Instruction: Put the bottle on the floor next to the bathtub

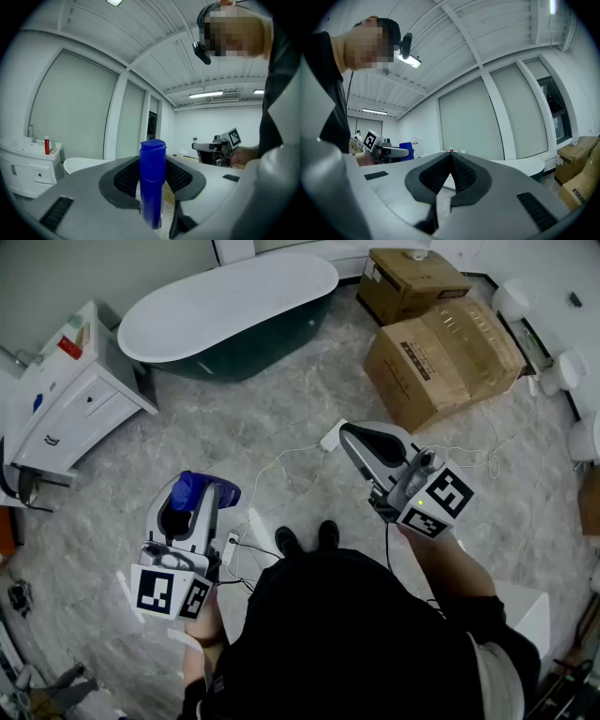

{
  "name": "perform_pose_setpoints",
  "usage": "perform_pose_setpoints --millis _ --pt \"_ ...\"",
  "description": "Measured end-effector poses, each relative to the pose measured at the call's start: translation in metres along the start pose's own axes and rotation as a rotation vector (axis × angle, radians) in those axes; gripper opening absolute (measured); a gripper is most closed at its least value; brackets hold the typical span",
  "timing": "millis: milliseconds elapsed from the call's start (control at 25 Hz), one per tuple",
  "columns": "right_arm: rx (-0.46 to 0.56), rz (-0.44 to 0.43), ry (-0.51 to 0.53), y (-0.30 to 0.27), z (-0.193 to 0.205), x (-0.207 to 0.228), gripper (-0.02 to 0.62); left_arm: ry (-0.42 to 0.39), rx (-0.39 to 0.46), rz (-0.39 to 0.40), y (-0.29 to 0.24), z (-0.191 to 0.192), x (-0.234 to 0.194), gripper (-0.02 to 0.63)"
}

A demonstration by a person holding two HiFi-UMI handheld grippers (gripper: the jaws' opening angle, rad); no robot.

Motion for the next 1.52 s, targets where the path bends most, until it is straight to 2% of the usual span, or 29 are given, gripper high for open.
perform_pose_setpoints --millis 480,760,920,1120,1520 --pt "0.006 -0.004 0.015 -0.008 0.000 -0.007 0.028 -0.006 0.012 0.022 0.004 -0.001 -0.005 0.161" --pt "0.012 -0.017 0.007 -0.032 -0.001 -0.027 0.028 -0.001 0.018 0.025 0.021 -0.003 -0.027 0.161" --pt "0.021 -0.008 0.002 -0.022 0.000 -0.024 0.028 -0.002 0.017 0.018 0.018 0.003 -0.024 0.161" --pt "0.008 0.030 -0.039 -0.041 0.017 -0.040 0.028 0.025 0.005 0.022 0.036 0.009 -0.055 0.161" --pt "-0.008 0.031 -0.111 -0.070 0.033 0.006 0.028 0.038 -0.029 0.030 -0.019 0.024 -0.081 0.161"
Point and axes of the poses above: the fingertips, and each gripper's own axes: y backward along the fingers, x to its right, z out of its underside, the point moved 4 cm from there along y, backward along the fingers, and after that the axes turned 10 degrees about x, right-handed, at the moved point
